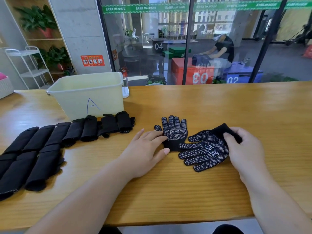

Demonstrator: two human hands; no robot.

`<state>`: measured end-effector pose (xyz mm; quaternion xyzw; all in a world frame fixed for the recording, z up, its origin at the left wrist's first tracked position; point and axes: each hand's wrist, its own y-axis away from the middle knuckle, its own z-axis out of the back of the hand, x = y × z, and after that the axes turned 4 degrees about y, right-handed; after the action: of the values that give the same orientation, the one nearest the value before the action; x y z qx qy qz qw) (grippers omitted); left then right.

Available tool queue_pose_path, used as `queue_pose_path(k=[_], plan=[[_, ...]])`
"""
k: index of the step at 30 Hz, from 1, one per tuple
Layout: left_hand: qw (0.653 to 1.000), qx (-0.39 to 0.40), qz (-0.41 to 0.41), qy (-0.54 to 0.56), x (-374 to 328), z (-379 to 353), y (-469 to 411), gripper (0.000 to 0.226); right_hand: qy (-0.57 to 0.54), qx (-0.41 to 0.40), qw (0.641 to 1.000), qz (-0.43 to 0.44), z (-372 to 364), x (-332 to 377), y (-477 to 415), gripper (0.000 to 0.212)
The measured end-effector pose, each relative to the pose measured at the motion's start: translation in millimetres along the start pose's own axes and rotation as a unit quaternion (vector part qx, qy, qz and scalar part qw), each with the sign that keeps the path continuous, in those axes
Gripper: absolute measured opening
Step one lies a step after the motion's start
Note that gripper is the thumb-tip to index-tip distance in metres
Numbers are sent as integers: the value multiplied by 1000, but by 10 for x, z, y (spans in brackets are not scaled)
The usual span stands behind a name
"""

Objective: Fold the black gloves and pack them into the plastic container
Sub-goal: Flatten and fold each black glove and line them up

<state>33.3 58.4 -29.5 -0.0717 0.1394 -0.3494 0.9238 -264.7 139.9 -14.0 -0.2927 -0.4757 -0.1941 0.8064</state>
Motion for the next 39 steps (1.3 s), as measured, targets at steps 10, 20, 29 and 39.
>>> queue_pose_path(k=[10,20,29,39], plan=[[995,18,-64,77,-65,-13,46,56,-43,122,974,187,123,871,-211,26],[995,-34,-56,79,-77,27,43,42,34,145,959,239,-234,1342,-867,21],[997,-16,-53,57,-83,49,54,50,182,254,887,340,-585,651,-403,28],[998,-8,-55,32,-109,68,63,53,315,162,833,425,-701,233,-39,14]])
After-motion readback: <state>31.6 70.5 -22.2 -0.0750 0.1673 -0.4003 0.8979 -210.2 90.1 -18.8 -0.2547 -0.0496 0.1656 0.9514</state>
